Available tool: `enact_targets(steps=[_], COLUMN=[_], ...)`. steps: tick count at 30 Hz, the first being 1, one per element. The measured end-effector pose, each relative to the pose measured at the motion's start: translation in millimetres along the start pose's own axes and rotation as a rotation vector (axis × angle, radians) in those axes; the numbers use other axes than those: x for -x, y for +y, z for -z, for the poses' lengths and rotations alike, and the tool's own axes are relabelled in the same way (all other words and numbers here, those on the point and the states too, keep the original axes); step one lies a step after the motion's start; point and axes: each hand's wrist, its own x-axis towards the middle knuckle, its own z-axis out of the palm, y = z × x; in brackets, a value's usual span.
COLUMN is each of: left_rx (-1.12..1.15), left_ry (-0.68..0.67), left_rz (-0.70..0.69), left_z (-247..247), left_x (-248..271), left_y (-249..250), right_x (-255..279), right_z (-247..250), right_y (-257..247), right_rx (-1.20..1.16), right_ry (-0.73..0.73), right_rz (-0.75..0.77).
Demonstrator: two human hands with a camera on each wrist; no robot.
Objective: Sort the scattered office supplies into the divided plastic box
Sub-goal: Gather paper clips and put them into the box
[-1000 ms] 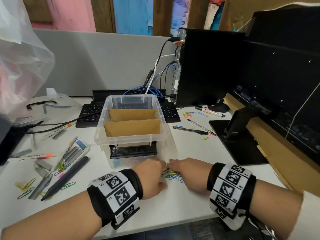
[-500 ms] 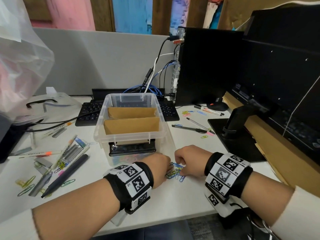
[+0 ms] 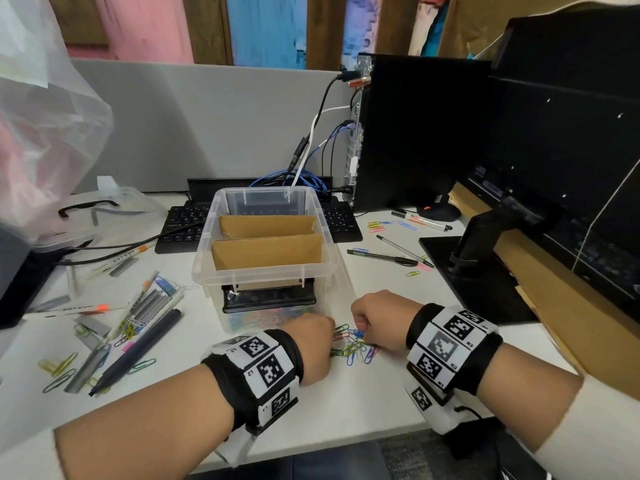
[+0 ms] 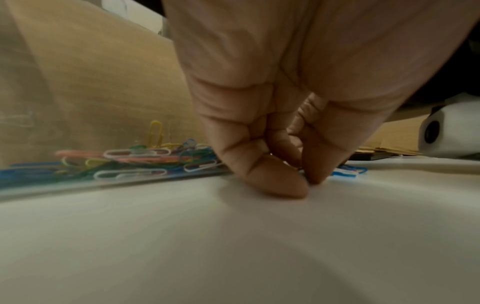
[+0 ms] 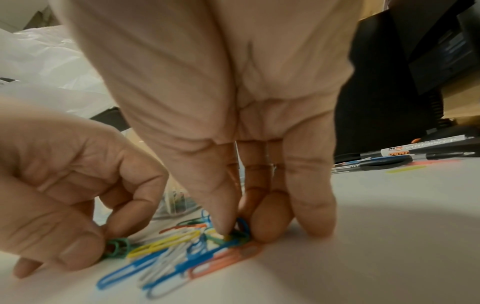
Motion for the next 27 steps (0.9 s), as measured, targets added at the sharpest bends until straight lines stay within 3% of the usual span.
enact_targets(steps=[14, 27], left_rx=[-0.089, 0.096], left_ry=[-0.017, -0.018], left_rz=[-0.064, -0.061], left_z=[-3.5, 1.7], left_x=[-1.7, -0.9], left_y=[1.1, -7.6], right_x=[11.8, 8.8], right_z=[3.9, 5.6], right_y=[11.4, 14.6], right_rx=[-0.131, -0.25], right_ry=[0.044, 0.081], right_rz=[-0.002, -0.019])
